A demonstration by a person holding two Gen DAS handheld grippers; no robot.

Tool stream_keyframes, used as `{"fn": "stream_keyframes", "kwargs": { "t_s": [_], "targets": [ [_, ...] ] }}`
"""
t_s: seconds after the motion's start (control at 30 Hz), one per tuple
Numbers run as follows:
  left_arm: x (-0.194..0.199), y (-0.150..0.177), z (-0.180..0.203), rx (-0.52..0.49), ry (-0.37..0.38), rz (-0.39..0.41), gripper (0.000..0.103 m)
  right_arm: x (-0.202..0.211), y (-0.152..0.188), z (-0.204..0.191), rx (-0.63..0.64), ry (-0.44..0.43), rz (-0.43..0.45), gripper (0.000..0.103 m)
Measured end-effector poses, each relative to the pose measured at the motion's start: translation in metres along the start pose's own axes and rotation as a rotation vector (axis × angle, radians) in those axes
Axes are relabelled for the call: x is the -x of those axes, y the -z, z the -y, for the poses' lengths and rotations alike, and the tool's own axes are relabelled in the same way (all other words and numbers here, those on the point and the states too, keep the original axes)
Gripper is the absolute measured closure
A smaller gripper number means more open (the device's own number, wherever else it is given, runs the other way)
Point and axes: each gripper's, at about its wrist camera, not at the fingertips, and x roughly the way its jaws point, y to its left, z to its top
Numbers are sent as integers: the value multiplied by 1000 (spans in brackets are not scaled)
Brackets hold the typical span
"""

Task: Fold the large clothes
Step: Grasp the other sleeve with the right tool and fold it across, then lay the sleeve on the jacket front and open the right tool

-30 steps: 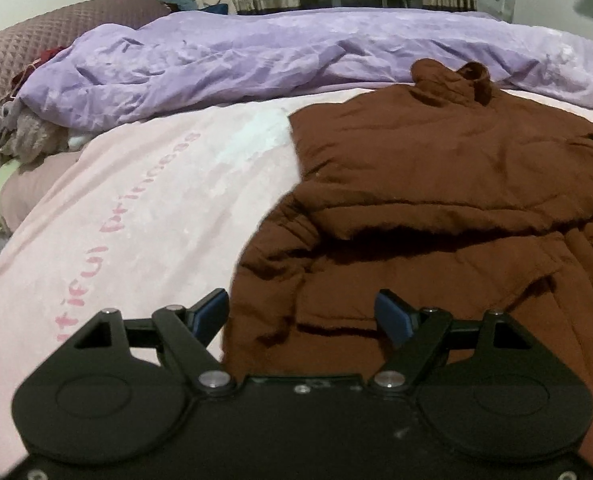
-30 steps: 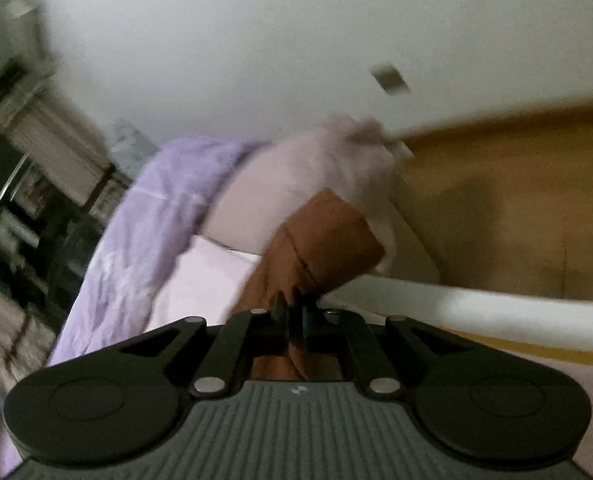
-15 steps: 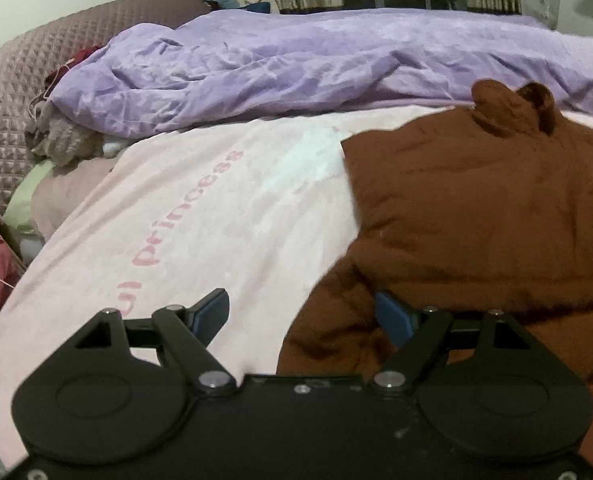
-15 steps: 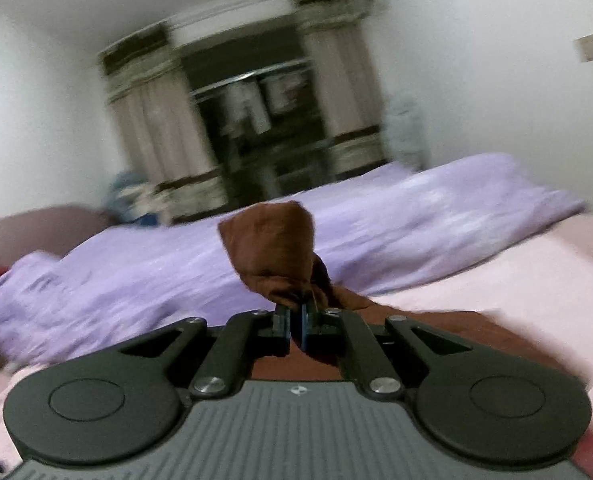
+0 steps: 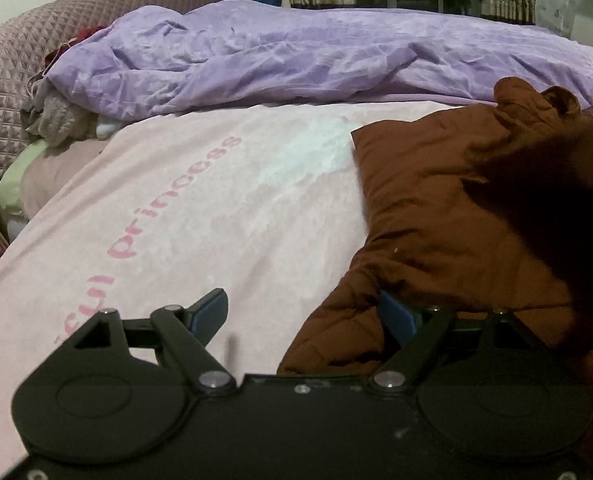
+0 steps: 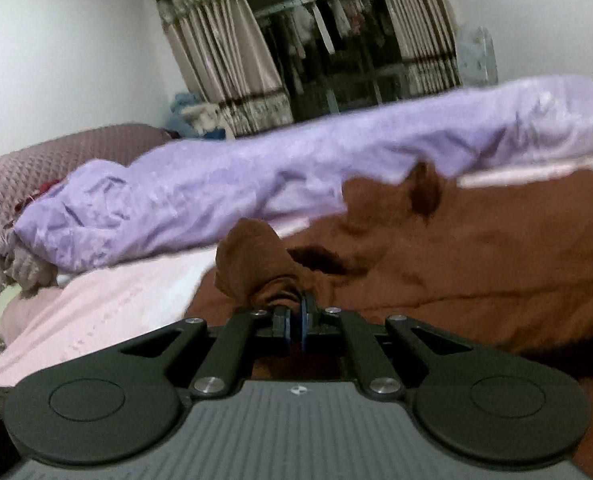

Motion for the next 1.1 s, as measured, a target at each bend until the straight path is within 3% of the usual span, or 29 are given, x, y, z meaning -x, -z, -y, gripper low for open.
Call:
{"fn": "stream_keyframes", "kwargs": {
  "t_s": [0.1,0.13,0.27,0.37,0.4,0.43,0.5,0.57,0.6,0.63,0.73,0.83,0.97,1.1],
  "targets": [
    [-1,4,0,13,2,6,14,-25,15,11,-39,16,-116,94],
    [-1,4,-1,18,2,7,14,-23,11,15,-62,-3,-122,87],
    [4,1,0,28,-11,-4,16,-12,11,9,-35,-26,-114,81],
    [18,0,5,8,-26,3,16,-4,3,-1,39,-36,-128,70],
    [22,0,6,1,-25,5,16,6,-3,-1,67,-48,-122,57],
    [28,0,8,-2,-20,8,16,12,-6,-1,89,-52,-113,34],
    [41,-1,10,0,0,24,16,31,-14,-1,139,-43,-66,11],
    [56,-5,12,14,6,52,16,53,-22,4,172,-29,-8,15],
    [64,-7,13,25,12,69,16,61,-26,8,185,-32,10,28],
    [72,-9,14,38,25,86,16,70,-31,14,194,-29,31,47],
    [92,-16,21,56,93,146,16,87,-43,36,199,68,65,72],
    [98,-25,38,33,162,202,16,93,-56,79,164,115,66,76],
    [76,-43,71,14,240,224,16,77,-74,136,116,223,34,84],
    [37,-45,97,-53,159,205,16,43,-76,180,66,258,-48,88]
  ]
}}
